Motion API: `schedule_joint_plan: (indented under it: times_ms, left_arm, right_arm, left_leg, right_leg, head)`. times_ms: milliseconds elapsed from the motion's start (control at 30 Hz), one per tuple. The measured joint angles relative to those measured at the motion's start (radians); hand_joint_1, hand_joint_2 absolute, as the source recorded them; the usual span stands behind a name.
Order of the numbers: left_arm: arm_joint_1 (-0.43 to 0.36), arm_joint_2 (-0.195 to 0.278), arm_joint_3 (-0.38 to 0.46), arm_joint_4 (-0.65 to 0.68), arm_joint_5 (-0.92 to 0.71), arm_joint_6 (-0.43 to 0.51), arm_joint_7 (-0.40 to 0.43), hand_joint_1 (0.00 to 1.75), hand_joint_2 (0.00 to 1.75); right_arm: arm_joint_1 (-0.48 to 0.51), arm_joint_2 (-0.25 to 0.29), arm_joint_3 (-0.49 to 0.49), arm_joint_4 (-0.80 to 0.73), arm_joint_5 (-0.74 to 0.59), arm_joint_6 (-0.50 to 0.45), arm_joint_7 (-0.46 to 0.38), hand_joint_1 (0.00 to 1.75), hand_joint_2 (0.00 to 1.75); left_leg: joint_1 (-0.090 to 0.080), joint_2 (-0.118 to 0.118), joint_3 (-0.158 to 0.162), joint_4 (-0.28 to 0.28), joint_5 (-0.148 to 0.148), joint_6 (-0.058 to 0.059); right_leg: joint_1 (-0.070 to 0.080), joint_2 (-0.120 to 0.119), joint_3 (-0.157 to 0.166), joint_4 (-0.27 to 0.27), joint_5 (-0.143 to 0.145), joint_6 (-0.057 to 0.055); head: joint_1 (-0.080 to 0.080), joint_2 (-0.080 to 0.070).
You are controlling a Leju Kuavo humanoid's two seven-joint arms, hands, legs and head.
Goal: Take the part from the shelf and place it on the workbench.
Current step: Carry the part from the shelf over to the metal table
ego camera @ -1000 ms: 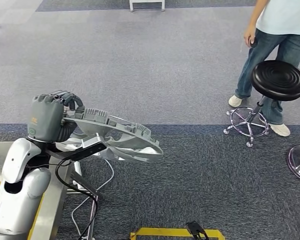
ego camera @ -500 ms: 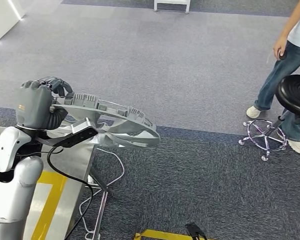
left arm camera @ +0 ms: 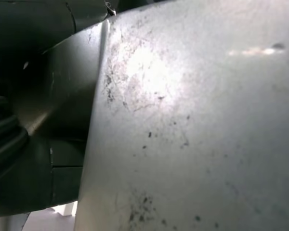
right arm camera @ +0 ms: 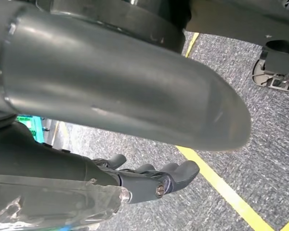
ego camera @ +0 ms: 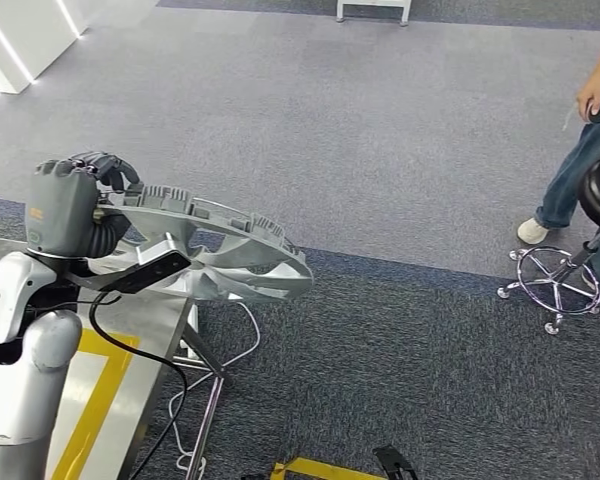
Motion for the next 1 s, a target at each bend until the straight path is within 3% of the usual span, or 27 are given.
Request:
schedule_joint_plan:
  times_ms: [67, 100, 167, 233, 300, 367, 400, 433, 467, 533, 600, 700, 767, 833, 900, 933, 967, 1000]
  left_arm:
    - [-0.01, 0.003, 0.008, 0.0, 0.004, -0.006, 0.001, 1.57, 1.75]
    - [-0.014, 0.004, 0.011, 0.0, 0.006, -0.008, 0.001, 1.57, 1.75]
    - [-0.018, 0.005, 0.015, 0.0, 0.009, -0.01, 0.001, 1.57, 1.75]
    - [-0.019, 0.006, 0.017, 0.0, 0.009, -0.011, 0.002, 1.57, 1.75]
    - [-0.021, 0.006, 0.018, 0.0, 0.009, -0.012, 0.002, 1.57, 1.75]
    - [-0.022, 0.007, 0.018, 0.0, 0.009, -0.012, 0.002, 1.57, 1.75]
    - [-0.022, 0.007, 0.018, 0.0, 0.009, -0.012, 0.002, 1.57, 1.75]
    - [-0.021, 0.007, 0.018, 0.0, 0.009, -0.012, 0.002, 1.57, 1.75]
    - [-0.021, 0.007, 0.018, 0.0, 0.009, -0.012, 0.002, 1.57, 1.75]
    - [-0.021, 0.007, 0.018, 0.0, 0.009, -0.012, 0.002, 1.57, 1.75]
    - [-0.024, 0.007, 0.018, 0.0, 0.009, -0.012, 0.002, 1.57, 1.75]
    - [-0.025, 0.008, 0.019, 0.0, 0.009, -0.013, 0.002, 1.57, 1.75]
    - [-0.024, 0.01, 0.021, 0.0, 0.006, -0.017, 0.003, 1.57, 1.75]
    - [-0.023, 0.01, 0.021, 0.0, 0.002, -0.024, 0.005, 1.57, 1.75]
    - [-0.02, 0.01, 0.021, 0.001, 0.0, -0.027, 0.006, 1.57, 1.75]
    - [-0.019, 0.01, 0.021, 0.001, 0.0, -0.027, 0.006, 1.57, 1.75]
    - [-0.019, 0.01, 0.021, 0.002, 0.0, -0.027, 0.006, 1.57, 1.75]
    - [-0.019, 0.011, 0.021, 0.002, 0.0, -0.028, 0.006, 1.57, 1.75]
  right_arm:
    - [0.0, 0.0, 0.0, 0.0, 0.0, 0.001, 0.0, 0.0, 0.0]
    - [0.0, 0.0, 0.0, 0.0, 0.0, 0.001, 0.0, 0.0, 0.0]
    - [0.0, 0.0, 0.0, 0.0, 0.0, 0.001, 0.0, 0.0, 0.0]
    - [-0.001, 0.0, 0.0, 0.0, -0.001, 0.002, 0.0, 0.0, 0.0]
    - [-0.002, 0.0, -0.001, 0.0, -0.001, 0.002, 0.0, 0.0, 0.0]
    - [0.0, 0.0, -0.001, 0.0, -0.001, 0.002, 0.0, 0.0, 0.0]
    - [0.001, 0.0, -0.001, 0.0, -0.001, 0.002, 0.0, 0.0, 0.0]
    - [0.002, 0.0, -0.001, 0.0, -0.001, 0.002, 0.0, 0.0, 0.0]
    - [0.002, 0.0, -0.001, 0.0, -0.001, 0.002, 0.0, 0.0, 0.0]
    - [0.002, 0.0, -0.001, 0.0, -0.001, 0.002, 0.0, 0.0, 0.0]
    - [0.001, 0.0, -0.001, 0.0, -0.001, 0.003, -0.003, 0.0, 0.0]
    - [0.0, 0.0, -0.001, 0.0, -0.001, 0.003, -0.006, 0.0, 0.0]
    - [-0.001, 0.0, -0.001, 0.0, -0.001, 0.003, -0.001, 0.0, 0.0]
    - [-0.001, 0.0, -0.001, 0.0, -0.001, 0.005, 0.0, 0.0, 0.0]
    - [0.001, 0.0, -0.001, 0.0, -0.001, 0.006, 0.0, 0.0, 0.0]
    - [0.002, 0.0, -0.001, 0.0, -0.001, 0.006, 0.0, 0.0, 0.0]
    - [0.002, 0.0, -0.001, 0.0, -0.001, 0.006, 0.0, 0.0, 0.0]
    - [0.002, 0.0, -0.001, 0.0, -0.001, 0.006, 0.0, 0.0, 0.0]
  left_leg:
    - [-0.003, 0.022, 0.063, -0.123, 0.043, 0.003]
    - [-0.005, 0.029, 0.079, -0.155, 0.047, 0.006]
    - [-0.008, 0.024, 0.083, -0.168, 0.044, 0.017]
    - [-0.007, 0.014, 0.086, -0.171, 0.045, 0.029]
    - [-0.004, 0.005, 0.089, -0.173, 0.045, 0.04]
    - [-0.005, -0.006, 0.09, -0.173, 0.044, 0.046]
    - [-0.005, -0.013, 0.09, -0.172, 0.043, 0.046]
    - [-0.005, -0.02, 0.09, -0.172, 0.043, 0.047]
    - [-0.005, -0.028, 0.091, -0.172, 0.043, 0.046]
    - [-0.005, -0.042, 0.093, -0.17, 0.041, 0.041]
    - [-0.006, -0.054, 0.089, -0.167, 0.042, 0.032]
    - [-0.003, -0.065, 0.085, -0.169, 0.045, 0.016]
    - [-0.002, -0.047, 0.069, -0.135, 0.019, 0.007]
    - [-0.003, -0.019, 0.016, -0.02, -0.041, 0.0]
    - [-0.003, -0.009, -0.044, 0.099, -0.085, -0.004]
    - [-0.002, -0.008, -0.054, 0.117, -0.081, -0.004]
    - [-0.002, -0.008, -0.044, 0.094, -0.057, -0.004]
    - [-0.002, -0.003, -0.015, 0.036, -0.021, -0.003]
  right_leg:
    - [0.005, -0.008, 0.0, 0.003, -0.004, 0.008]
    - [0.008, -0.012, 0.0, 0.004, -0.006, 0.012]
    - [0.009, -0.022, 0.003, 0.002, -0.008, 0.022]
    - [0.006, -0.016, -0.002, 0.018, -0.021, 0.033]
    - [0.004, 0.006, -0.046, 0.105, -0.068, 0.04]
    - [0.004, 0.018, -0.115, 0.242, -0.124, 0.042]
    - [0.004, 0.02, -0.139, 0.283, -0.133, 0.042]
    - [0.004, 0.021, -0.145, 0.288, -0.123, 0.041]
    - [0.003, 0.022, -0.13, 0.252, -0.096, 0.04]
    - [0.0, 0.038, -0.063, 0.116, -0.031, 0.039]
    - [-0.003, 0.059, -0.014, 0.026, -0.007, 0.037]
    - [-0.001, 0.056, -0.004, 0.011, -0.008, 0.022]
    - [-0.002, 0.046, -0.001, 0.005, -0.005, 0.008]
    - [-0.001, 0.035, 0.0, 0.003, -0.006, -0.001]
    - [0.001, 0.021, 0.001, 0.003, -0.008, -0.004]
    - [0.001, 0.015, 0.002, 0.003, -0.008, -0.005]
    - [0.001, 0.008, 0.004, 0.003, -0.01, -0.004]
    - [0.001, 0.003, 0.006, 0.003, -0.011, -0.003]
  head:
    - [0.0, 0.0]
    - [0.001, 0.0]
    - [0.004, 0.0]
    - [0.007, 0.0]
    - [0.011, 0.0]
    - [0.014, 0.0]
    - [0.014, 0.0]
    - [0.014, 0.0]
    - [0.014, 0.0]
    - [0.014, 0.0]
    - [0.013, 0.0]
    - [0.013, 0.0]
    - [0.008, 0.0]
    - [0.003, 0.0]
    - [0.003, 0.0]
    - [0.002, 0.0]
    - [0.002, 0.0]
    - [0.002, 0.0]
